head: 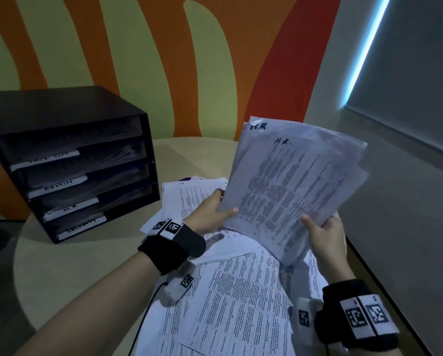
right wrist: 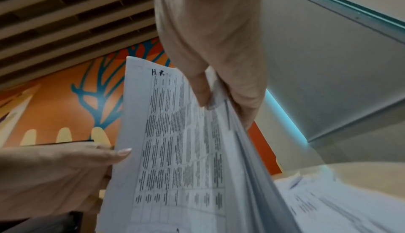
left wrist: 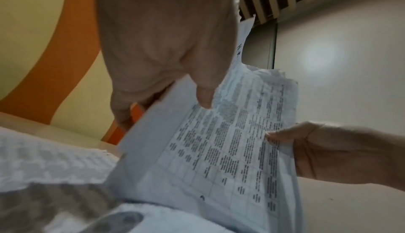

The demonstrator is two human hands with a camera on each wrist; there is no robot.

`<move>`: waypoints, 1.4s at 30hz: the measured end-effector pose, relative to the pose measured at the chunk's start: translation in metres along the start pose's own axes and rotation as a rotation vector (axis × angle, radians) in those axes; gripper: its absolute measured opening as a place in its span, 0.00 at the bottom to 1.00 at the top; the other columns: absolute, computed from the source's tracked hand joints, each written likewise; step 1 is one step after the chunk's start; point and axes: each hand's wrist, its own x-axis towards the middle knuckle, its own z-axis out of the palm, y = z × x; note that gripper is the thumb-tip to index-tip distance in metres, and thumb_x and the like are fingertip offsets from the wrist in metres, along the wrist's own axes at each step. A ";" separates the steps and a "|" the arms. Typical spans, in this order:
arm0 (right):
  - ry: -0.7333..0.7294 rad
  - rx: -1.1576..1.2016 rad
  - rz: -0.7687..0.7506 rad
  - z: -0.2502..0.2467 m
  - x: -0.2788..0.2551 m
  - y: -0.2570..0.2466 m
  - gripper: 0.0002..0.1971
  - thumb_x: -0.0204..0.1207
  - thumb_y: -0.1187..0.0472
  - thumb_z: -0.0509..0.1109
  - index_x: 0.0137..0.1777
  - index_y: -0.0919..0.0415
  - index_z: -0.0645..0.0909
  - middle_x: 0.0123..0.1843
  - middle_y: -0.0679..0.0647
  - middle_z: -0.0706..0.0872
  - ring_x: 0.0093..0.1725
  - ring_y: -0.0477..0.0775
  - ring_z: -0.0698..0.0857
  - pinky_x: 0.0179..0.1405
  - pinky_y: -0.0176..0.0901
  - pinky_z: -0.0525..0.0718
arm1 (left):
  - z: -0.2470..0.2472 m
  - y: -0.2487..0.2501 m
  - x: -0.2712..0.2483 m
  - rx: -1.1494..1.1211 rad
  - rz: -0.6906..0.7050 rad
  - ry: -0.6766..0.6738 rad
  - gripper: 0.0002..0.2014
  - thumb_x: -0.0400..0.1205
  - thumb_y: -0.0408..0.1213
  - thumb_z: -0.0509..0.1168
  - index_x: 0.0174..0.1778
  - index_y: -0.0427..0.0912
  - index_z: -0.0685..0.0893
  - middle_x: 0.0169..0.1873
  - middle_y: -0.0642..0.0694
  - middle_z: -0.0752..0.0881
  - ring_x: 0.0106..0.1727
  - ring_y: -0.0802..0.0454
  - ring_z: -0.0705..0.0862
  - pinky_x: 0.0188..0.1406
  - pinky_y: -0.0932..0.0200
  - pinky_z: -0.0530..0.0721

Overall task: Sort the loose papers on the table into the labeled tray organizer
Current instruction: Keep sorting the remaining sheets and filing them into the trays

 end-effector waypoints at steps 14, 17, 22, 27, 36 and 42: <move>0.115 -0.130 0.289 -0.044 0.034 0.038 0.09 0.78 0.76 0.66 0.52 0.64 0.80 0.52 0.63 0.85 0.52 0.63 0.84 0.58 0.56 0.81 | -0.065 -0.080 0.025 0.578 -0.607 0.176 0.66 0.64 0.60 0.79 0.80 0.23 0.45 0.74 0.27 0.66 0.73 0.32 0.69 0.70 0.42 0.75; 0.117 -0.144 0.314 -0.046 0.035 0.043 0.10 0.77 0.77 0.66 0.53 0.63 0.81 0.53 0.63 0.85 0.53 0.63 0.84 0.61 0.57 0.81 | -0.058 -0.071 0.026 0.625 -0.665 0.165 0.64 0.66 0.54 0.81 0.81 0.27 0.44 0.78 0.28 0.58 0.80 0.30 0.58 0.76 0.38 0.67; 0.133 -0.154 0.323 -0.046 0.036 0.043 0.11 0.78 0.77 0.66 0.55 0.64 0.81 0.52 0.62 0.84 0.53 0.63 0.84 0.62 0.58 0.81 | -0.054 -0.068 0.029 0.574 -0.651 0.174 0.63 0.66 0.49 0.82 0.82 0.29 0.44 0.79 0.29 0.55 0.81 0.32 0.56 0.75 0.42 0.70; 0.134 -0.168 0.327 -0.045 0.036 0.043 0.10 0.77 0.77 0.66 0.54 0.64 0.80 0.52 0.63 0.84 0.53 0.63 0.83 0.57 0.54 0.80 | -0.056 -0.069 0.028 0.621 -0.609 0.104 0.41 0.67 0.50 0.80 0.69 0.34 0.70 0.72 0.34 0.69 0.72 0.36 0.70 0.66 0.46 0.79; 0.103 -0.201 0.377 -0.046 0.034 0.056 0.10 0.79 0.77 0.65 0.57 0.68 0.79 0.52 0.65 0.83 0.51 0.65 0.83 0.52 0.53 0.79 | -0.047 -0.059 0.039 0.561 -0.595 0.171 0.40 0.69 0.55 0.77 0.67 0.32 0.69 0.66 0.37 0.70 0.58 0.42 0.72 0.61 0.53 0.79; 0.064 -0.232 0.384 -0.046 0.040 0.066 0.08 0.78 0.77 0.65 0.53 0.68 0.79 0.53 0.67 0.84 0.53 0.67 0.83 0.55 0.56 0.80 | -0.051 -0.051 0.052 0.573 -0.578 0.095 0.47 0.68 0.48 0.80 0.75 0.35 0.61 0.70 0.38 0.71 0.73 0.38 0.68 0.65 0.44 0.79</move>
